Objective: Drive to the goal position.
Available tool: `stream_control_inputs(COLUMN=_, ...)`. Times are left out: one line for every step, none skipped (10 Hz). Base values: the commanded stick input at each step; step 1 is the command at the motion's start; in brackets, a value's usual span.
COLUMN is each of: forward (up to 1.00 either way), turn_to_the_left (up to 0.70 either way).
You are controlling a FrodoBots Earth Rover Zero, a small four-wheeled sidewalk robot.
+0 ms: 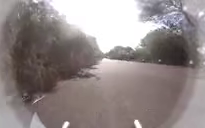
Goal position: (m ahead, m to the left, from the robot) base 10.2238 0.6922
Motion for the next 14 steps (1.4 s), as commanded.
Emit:
stream_control_inputs(forward=0.70, turn_to_the_left=-0.35)
stream_control_inputs(forward=0.70, turn_to_the_left=-0.35)
stream_control_inputs(forward=0.70, turn_to_the_left=-0.31)
stream_control_inputs(forward=0.70, turn_to_the_left=-0.24)
stream_control_inputs(forward=0.70, turn_to_the_left=0.00)
stream_control_inputs(forward=0.70, turn_to_the_left=0.00)
stream_control_inputs(forward=0.70, turn_to_the_left=0.00)
stream_control_inputs(forward=0.70, turn_to_the_left=0.00)
stream_control_inputs(forward=0.70, turn_to_the_left=0.00)
stream_control_inputs(forward=0.70, turn_to_the_left=0.00)
stream_control_inputs(forward=0.70, turn_to_the_left=-0.02)
stream_control_inputs(forward=0.70, turn_to_the_left=-0.05)
stream_control_inputs(forward=0.70, turn_to_the_left=-0.35)
stream_control_inputs(forward=0.70, turn_to_the_left=-0.35)
